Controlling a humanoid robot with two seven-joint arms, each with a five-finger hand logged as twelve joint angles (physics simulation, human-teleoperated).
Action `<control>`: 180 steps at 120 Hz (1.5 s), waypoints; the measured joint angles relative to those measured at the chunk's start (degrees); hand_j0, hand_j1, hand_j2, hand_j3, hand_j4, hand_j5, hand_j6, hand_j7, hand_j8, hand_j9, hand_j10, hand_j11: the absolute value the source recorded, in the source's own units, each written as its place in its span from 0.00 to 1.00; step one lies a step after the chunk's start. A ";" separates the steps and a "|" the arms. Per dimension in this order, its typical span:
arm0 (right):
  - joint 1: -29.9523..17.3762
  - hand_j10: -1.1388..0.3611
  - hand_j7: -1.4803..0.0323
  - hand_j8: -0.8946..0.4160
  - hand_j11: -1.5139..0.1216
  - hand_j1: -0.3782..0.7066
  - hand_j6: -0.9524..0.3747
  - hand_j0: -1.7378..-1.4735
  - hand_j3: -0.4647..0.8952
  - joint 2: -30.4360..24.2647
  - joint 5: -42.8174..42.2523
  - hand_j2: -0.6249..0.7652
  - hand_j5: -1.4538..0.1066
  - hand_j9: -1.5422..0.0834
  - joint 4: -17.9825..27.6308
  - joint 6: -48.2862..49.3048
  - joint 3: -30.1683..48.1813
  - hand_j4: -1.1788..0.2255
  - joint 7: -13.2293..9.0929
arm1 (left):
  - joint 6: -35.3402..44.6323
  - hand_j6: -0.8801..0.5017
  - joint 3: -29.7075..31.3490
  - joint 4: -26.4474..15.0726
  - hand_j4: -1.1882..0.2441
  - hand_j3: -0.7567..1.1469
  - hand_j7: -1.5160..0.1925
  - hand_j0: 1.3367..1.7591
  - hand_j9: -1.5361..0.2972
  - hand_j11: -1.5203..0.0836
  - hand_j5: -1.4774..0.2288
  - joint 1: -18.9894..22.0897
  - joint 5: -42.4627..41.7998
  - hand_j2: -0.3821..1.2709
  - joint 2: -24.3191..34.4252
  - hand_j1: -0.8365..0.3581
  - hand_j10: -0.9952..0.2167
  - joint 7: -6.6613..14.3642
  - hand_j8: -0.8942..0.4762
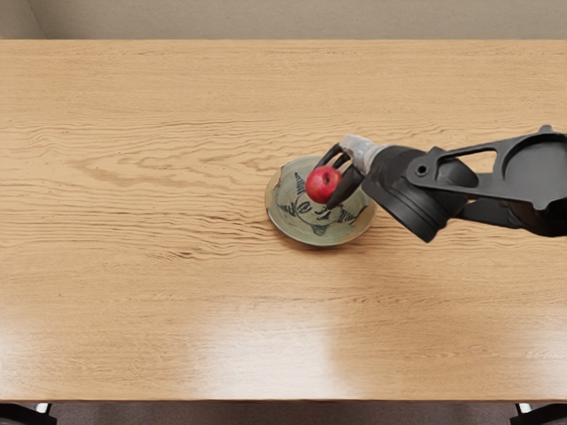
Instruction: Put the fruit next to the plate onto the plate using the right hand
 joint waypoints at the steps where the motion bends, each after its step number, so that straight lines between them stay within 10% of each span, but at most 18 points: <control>1: -0.05 0.36 0.45 0.27 0.43 0.58 0.38 0.31 0.34 0.06 -0.01 0.49 0.41 0.45 -0.08 0.00 0.00 0.46 0.00 | 0.00 0.46 0.00 0.00 0.66 0.40 0.70 0.76 0.67 0.75 0.68 0.02 0.00 0.26 0.00 0.75 0.62 0.00 0.47; 80: 1.56 0.68 0.87 0.59 0.83 0.16 0.63 0.30 0.34 -1.70 -0.08 0.44 0.83 0.85 -1.00 -0.08 0.28 0.75 -0.03 | 0.00 0.46 0.00 0.00 0.66 0.40 0.70 0.76 0.67 0.75 0.68 0.02 0.00 0.26 0.00 0.75 0.62 0.00 0.47; 139: -0.34 0.71 0.92 0.63 0.87 0.10 0.67 0.30 0.34 -24.58 3.77 0.44 0.88 0.90 -4.42 10.80 13.06 0.79 0.03 | 0.00 0.46 0.00 0.00 0.66 0.40 0.70 0.76 0.67 0.75 0.68 0.05 0.00 0.26 0.00 0.75 0.62 0.00 0.47; 180: -5.71 0.72 0.93 0.64 0.88 0.09 0.67 0.30 0.34 -29.76 10.02 0.44 0.88 0.90 -11.03 54.21 15.66 0.80 20.95 | 0.00 0.46 0.00 0.00 0.66 0.40 0.70 0.76 0.67 0.75 0.68 0.05 0.00 0.26 0.00 0.75 0.62 0.00 0.47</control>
